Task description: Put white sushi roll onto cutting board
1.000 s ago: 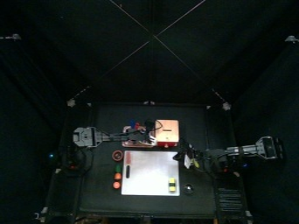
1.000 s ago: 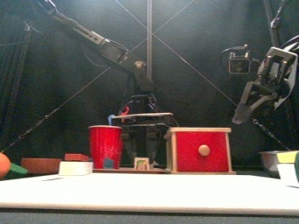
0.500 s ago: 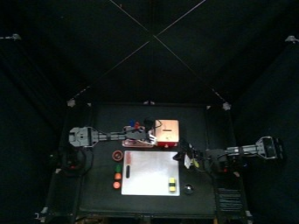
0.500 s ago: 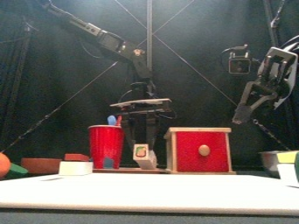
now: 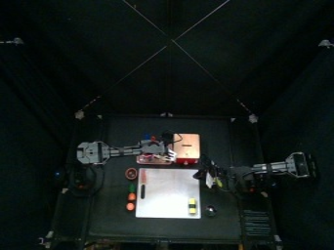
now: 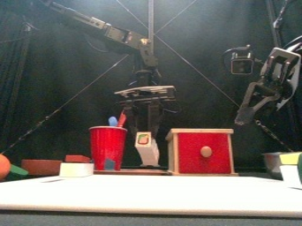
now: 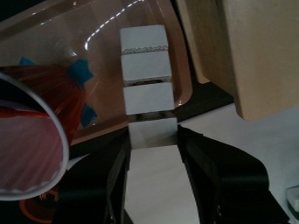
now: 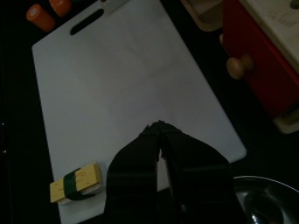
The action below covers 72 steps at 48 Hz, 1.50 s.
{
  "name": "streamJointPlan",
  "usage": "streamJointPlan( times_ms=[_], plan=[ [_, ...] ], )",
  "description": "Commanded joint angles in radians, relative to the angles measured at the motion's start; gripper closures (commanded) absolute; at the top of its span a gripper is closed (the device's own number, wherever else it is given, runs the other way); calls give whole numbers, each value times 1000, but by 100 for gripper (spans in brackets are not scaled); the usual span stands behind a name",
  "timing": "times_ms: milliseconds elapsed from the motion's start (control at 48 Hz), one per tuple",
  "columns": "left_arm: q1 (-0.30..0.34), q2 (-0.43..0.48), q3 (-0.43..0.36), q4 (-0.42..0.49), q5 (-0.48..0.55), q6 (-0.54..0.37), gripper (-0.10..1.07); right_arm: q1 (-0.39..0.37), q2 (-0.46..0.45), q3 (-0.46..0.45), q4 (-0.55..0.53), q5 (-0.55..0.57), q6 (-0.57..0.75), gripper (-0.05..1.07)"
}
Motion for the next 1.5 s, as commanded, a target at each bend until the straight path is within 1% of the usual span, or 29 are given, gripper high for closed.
streamJointPlan(
  times_ms=[0, 208, 417, 667, 792, 854, 1042, 1167, 1229, 1354, 1479],
  plan=[
    [-35, -41, -28, -9, 3, -11, 40, 2, -14, -3, 2, 0, -2, 85],
    [-107, -66, -26, -12, 8, -72, 40, 0, -17, -2, -2, 0, -5, 85],
    [-195, -75, -20, -5, 11, -196, 40, 2, -23, -2, -3, 0, -8, 84],
    [-282, -54, -25, -8, 8, -331, 40, 0, -23, -3, -5, 0, -8, 85],
    [-321, -23, -57, -37, 2, -402, 40, 0, -25, 0, 0, 0, -2, 84],
    [-337, 2, -75, -31, -2, -440, 40, 0, -23, 0, 2, 0, -2, 85],
    [-360, 72, -118, -12, -6, -512, 40, 2, -25, 0, -3, 0, -3, 84],
    [-371, 98, -118, 18, -6, -569, 40, 2, -25, 5, -5, 0, -5, 84],
    [-373, 106, -115, 17, -6, -588, 40, 0, -25, 6, -5, 0, -6, 85],
    [-380, 118, -110, 11, -9, -597, 40, 2, -25, 8, -5, 0, -6, 84],
    [-382, 126, -107, 11, -29, -588, 39, 2, -25, 5, -6, 0, -8, 84]
  ],
)
